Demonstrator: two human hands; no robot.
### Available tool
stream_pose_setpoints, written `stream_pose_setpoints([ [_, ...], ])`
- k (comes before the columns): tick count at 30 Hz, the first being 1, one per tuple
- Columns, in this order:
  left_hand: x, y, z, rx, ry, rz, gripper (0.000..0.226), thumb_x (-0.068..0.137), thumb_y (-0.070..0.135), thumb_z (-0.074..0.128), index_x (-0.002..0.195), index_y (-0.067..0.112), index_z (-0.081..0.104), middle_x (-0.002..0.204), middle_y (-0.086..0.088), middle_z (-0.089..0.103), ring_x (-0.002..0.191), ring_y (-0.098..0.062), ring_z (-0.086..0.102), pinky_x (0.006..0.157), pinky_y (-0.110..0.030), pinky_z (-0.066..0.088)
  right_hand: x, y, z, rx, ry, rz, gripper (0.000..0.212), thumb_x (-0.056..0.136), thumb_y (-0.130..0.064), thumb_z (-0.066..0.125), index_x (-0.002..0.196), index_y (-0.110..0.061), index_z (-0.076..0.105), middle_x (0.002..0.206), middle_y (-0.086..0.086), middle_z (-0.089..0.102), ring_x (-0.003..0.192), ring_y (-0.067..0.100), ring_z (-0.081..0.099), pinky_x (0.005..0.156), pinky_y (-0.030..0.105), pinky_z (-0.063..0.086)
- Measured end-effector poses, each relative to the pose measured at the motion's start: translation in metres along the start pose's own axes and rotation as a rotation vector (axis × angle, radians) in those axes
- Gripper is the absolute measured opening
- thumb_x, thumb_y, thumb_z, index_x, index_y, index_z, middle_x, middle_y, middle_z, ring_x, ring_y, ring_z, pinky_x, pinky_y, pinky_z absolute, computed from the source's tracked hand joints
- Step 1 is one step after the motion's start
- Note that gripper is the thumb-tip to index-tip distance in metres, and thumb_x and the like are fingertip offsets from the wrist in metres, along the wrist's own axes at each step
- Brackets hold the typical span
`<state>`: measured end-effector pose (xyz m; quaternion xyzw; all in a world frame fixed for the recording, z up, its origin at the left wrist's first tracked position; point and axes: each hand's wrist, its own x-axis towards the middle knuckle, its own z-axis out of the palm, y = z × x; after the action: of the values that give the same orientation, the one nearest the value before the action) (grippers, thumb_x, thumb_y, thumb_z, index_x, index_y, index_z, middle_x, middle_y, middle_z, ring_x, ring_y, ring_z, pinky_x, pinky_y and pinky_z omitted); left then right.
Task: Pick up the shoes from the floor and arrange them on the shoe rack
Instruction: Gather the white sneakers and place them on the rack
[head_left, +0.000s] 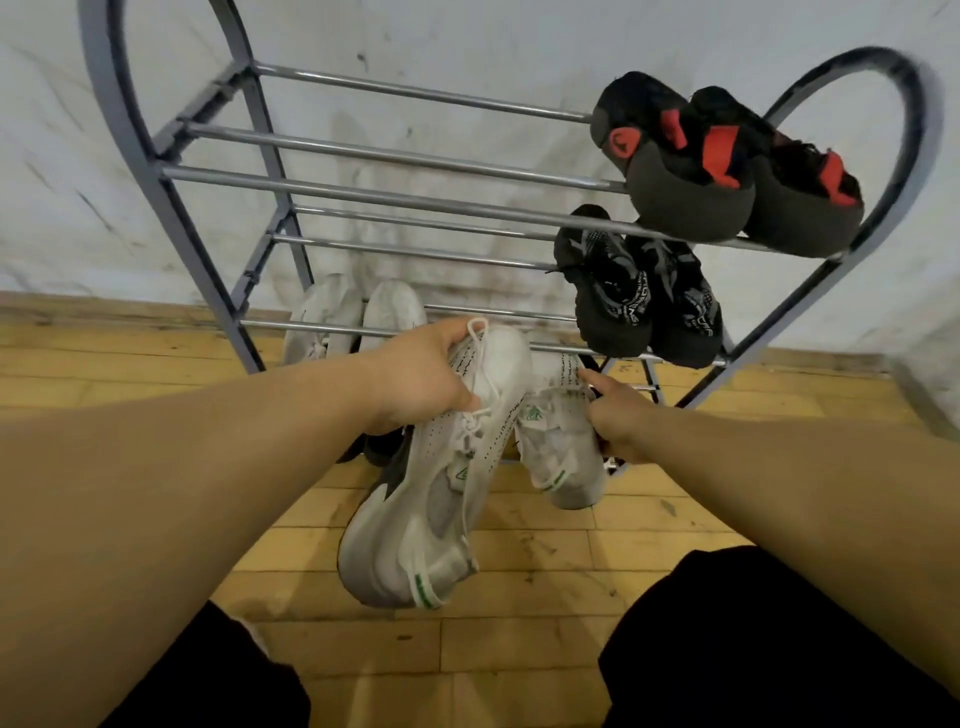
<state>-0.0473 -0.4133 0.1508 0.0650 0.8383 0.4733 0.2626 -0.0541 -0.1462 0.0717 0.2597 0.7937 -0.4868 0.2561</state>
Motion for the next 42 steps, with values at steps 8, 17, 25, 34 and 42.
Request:
stream_pose_setpoints([
  [8, 0.008, -0.007, -0.010, -0.015, 0.062, -0.043, 0.093, 0.082, 0.001, 0.079, 0.154, 0.043, 0.038, 0.123, -0.001, 0.069, 0.100, -0.032, 0.073, 0.089, -0.051, 0.060, 0.073, 0.016, -0.001, 0.086, 0.235, -0.019, 0.077, 0.099, 0.005, 0.037, 0.153, -0.051, 0.035, 0.159, 0.004, 0.042, 0.105, 0.043, 0.066, 0.083, 0.071, 0.054],
  [17, 0.003, -0.002, -0.008, -0.082, 0.075, -0.043, 0.094, 0.084, 0.002, 0.079, 0.157, 0.040, 0.034, 0.140, 0.004, 0.058, 0.106, -0.021, 0.068, 0.095, -0.039, 0.058, 0.033, -0.010, 0.006, -0.026, 0.256, -0.012, 0.068, 0.105, -0.002, 0.039, 0.162, -0.035, 0.023, 0.166, 0.007, 0.030, 0.120, 0.033, 0.057, 0.104, 0.048, 0.050],
  [25, -0.010, 0.011, 0.003, -0.229, 0.069, -0.055, 0.096, 0.084, -0.003, 0.078, 0.158, 0.036, 0.032, 0.142, 0.004, 0.054, 0.118, -0.021, 0.059, 0.100, -0.037, 0.052, -0.080, -0.015, 0.012, -0.300, -0.107, -0.130, 0.054, 0.092, -0.040, 0.072, 0.138, -0.032, 0.046, 0.141, 0.010, 0.054, 0.117, 0.028, 0.060, 0.102, 0.045, 0.052],
  [34, -0.029, 0.052, 0.036, -0.655, 0.160, -0.076, 0.069, 0.087, -0.006, 0.073, 0.144, 0.025, 0.050, 0.121, -0.010, 0.070, 0.100, -0.029, 0.070, 0.077, -0.043, 0.060, -0.157, -0.012, -0.014, 0.236, -0.467, -0.324, 0.035, 0.098, 0.008, 0.052, 0.120, -0.019, 0.049, 0.086, 0.005, 0.074, 0.060, 0.013, 0.066, 0.056, 0.025, 0.055],
  [42, -0.045, 0.060, 0.051, -0.654, 0.206, -0.001, 0.067, 0.088, -0.004, 0.073, 0.144, 0.026, 0.050, 0.120, -0.009, 0.071, 0.105, -0.030, 0.070, 0.091, -0.051, 0.059, -0.175, -0.012, -0.024, 0.343, -0.456, -0.377, 0.028, 0.101, -0.008, 0.057, 0.122, -0.026, 0.053, 0.099, 0.011, 0.068, 0.065, 0.022, 0.068, 0.051, 0.029, 0.055],
])
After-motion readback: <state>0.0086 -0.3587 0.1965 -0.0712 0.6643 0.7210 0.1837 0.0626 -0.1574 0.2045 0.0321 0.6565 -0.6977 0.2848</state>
